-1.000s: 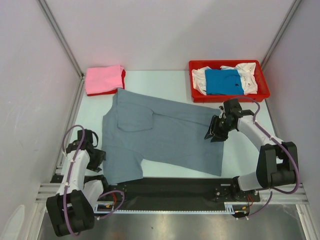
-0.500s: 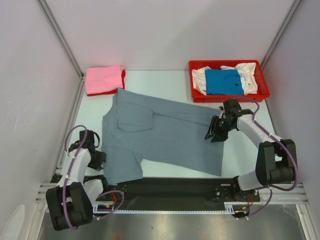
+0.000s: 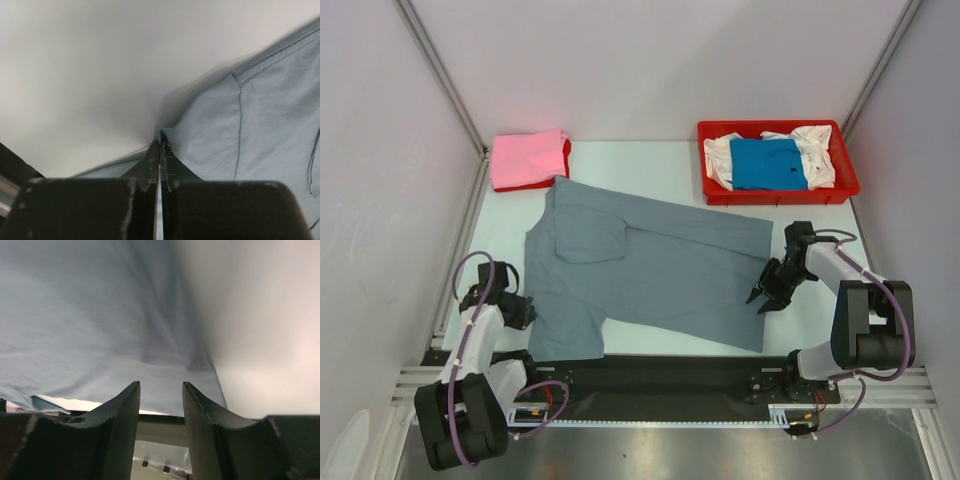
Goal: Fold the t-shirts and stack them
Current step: Fold the tshirt
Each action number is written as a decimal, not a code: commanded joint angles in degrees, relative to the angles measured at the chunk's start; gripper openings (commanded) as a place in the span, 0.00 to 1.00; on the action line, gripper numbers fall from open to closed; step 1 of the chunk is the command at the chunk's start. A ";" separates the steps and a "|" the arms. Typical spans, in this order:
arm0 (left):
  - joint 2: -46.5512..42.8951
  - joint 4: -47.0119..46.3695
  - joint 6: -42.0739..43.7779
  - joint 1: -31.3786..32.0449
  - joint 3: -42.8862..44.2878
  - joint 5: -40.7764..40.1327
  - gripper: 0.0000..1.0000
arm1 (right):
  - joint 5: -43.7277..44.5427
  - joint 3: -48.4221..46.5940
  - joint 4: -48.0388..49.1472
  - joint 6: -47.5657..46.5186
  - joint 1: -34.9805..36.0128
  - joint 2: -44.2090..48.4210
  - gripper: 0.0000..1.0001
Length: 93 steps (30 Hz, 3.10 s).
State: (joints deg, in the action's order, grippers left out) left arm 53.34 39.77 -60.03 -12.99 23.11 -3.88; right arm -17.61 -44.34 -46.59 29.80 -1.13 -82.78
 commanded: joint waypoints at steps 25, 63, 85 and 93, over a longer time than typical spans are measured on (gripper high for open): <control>3.61 3.12 1.67 -0.72 3.69 0.45 0.00 | 5.04 8.74 -12.75 8.07 4.81 12.91 0.46; -7.89 13.75 3.07 -0.72 12.39 -1.48 0.00 | 7.94 11.30 -4.39 13.18 10.00 9.57 0.00; 12.65 4.18 16.61 6.92 38.32 -0.52 0.00 | -2.52 0.84 -1.49 0.80 -1.85 5.35 0.00; 22.15 -3.03 20.47 10.09 40.95 3.44 0.00 | -2.70 -5.49 -2.11 -2.82 -6.34 1.67 0.00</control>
State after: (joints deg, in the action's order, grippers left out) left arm 74.11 41.52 -42.89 -3.62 60.60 -1.78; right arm -19.92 -46.26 -49.25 29.67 -6.63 -79.50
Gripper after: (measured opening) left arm 0.006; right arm 0.138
